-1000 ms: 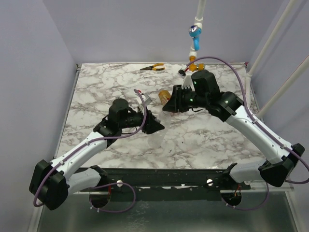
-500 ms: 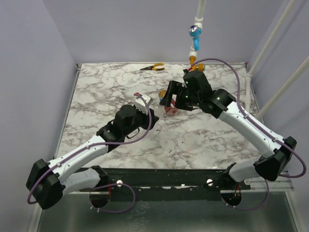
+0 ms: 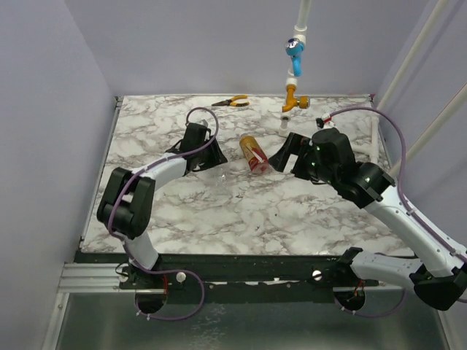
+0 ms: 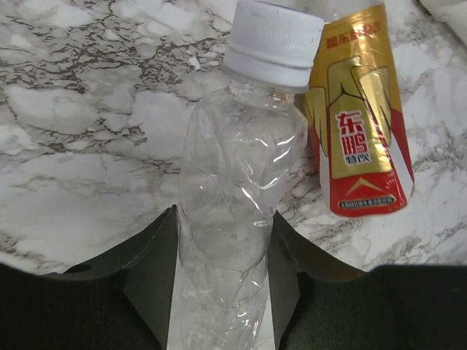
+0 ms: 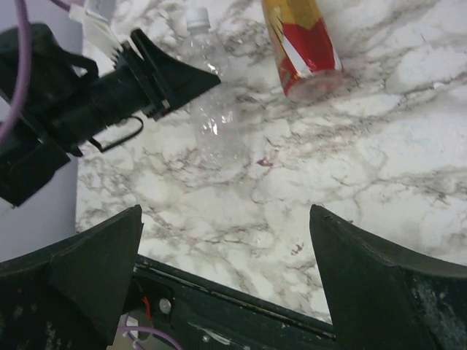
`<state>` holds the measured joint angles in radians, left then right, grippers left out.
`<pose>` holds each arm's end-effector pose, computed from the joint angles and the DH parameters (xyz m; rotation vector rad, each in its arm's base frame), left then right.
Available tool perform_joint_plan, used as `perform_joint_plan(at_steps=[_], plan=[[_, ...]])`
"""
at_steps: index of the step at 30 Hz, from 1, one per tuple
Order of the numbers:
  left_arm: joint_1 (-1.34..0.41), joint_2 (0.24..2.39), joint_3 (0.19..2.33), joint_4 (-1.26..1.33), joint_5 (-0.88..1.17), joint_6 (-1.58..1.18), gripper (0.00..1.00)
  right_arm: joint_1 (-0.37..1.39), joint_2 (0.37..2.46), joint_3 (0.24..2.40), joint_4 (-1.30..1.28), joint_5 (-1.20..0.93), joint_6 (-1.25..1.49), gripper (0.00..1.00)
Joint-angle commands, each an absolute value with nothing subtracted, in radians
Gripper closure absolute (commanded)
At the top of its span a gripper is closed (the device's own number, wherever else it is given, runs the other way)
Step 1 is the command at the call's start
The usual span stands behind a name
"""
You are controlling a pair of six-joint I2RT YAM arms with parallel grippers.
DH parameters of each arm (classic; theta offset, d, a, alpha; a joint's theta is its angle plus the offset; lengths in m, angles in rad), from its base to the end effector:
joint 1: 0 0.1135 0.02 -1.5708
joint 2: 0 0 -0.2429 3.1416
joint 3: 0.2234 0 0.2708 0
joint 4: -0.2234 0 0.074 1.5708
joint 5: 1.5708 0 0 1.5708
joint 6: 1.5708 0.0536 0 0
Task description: Screw on the bottle caps
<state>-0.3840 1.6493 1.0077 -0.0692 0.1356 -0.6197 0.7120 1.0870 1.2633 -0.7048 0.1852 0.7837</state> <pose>0.3522 -0.1501 0.1627 -0.2050 2.3584 -0.6629 0.2077 0.1662 0.3700 0.1931 2.1609 0.6983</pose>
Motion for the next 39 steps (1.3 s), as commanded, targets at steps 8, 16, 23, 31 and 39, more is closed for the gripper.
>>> perform_joint_plan(at_steps=[8, 16, 23, 31, 39], plan=[[-0.376, 1.804, 1.150, -0.223, 0.095, -0.715, 0.01, 0.713, 1.018, 1.134, -0.676, 0.193, 0.818, 0.00], [-0.374, 1.745, 1.211, -0.295, 0.040, -0.633, 0.01, 0.713, 1.032, 1.155, -0.662, 0.215, 0.777, 0.00], [-0.374, 1.637, 1.338, -0.465, 0.008, -0.497, 0.01, 0.713, 1.021, 1.178, -0.634, 0.265, 0.737, 0.00], [-0.383, 1.402, 1.328, -0.519, -0.033, -0.456, 0.01, 0.712, 1.007, 1.214, -0.576, 0.312, 0.672, 0.00], [-0.388, 1.238, 1.291, -0.522, -0.106, -0.449, 0.01, 0.713, 0.999, 1.264, -0.520, 0.327, 0.610, 0.00]])
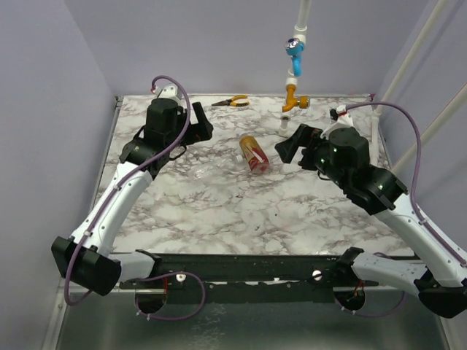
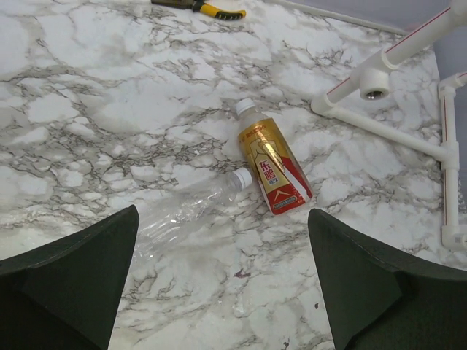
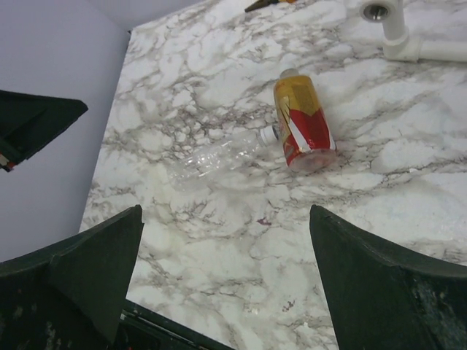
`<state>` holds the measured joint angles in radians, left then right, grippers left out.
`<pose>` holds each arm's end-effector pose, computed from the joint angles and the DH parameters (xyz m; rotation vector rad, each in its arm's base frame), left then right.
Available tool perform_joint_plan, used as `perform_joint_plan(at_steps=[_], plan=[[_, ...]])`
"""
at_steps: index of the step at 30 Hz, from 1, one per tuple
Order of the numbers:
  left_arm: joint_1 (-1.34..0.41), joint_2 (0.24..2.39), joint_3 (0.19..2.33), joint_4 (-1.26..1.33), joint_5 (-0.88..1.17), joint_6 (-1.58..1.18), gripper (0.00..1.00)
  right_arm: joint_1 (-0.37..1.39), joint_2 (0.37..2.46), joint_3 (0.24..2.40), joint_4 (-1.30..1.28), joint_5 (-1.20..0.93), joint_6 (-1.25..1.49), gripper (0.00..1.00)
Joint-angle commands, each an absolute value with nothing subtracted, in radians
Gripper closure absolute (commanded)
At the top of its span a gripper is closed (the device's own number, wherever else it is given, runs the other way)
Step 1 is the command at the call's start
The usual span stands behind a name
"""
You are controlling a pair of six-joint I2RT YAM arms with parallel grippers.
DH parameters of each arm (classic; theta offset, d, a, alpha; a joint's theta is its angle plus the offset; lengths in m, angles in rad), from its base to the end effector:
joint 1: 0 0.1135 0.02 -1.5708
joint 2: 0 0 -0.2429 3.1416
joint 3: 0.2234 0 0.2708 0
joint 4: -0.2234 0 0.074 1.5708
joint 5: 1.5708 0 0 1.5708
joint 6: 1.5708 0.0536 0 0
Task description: Screw on the bottle caps
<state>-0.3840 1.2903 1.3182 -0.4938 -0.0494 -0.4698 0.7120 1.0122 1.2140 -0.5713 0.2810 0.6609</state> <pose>0.3060 -0.1208 0.3570 -0.1203 2.0672 -0.4819 0.2027 0.1553 0.3859 0.1405 1.9745 0.6399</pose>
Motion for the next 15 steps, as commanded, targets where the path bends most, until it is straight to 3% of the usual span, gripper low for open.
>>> perform_joint_plan(at_steps=[1, 15], plan=[[-0.387, 1.230, 1.289, -0.523, -0.101, -0.449, 0.01, 0.713, 0.998, 1.270, -0.519, 0.330, 0.609, 0.00], [-0.387, 1.218, 1.281, -0.512, -0.097, -0.462, 0.01, 0.713, 1.005, 1.274, -0.517, 0.333, 0.598, 0.00]])
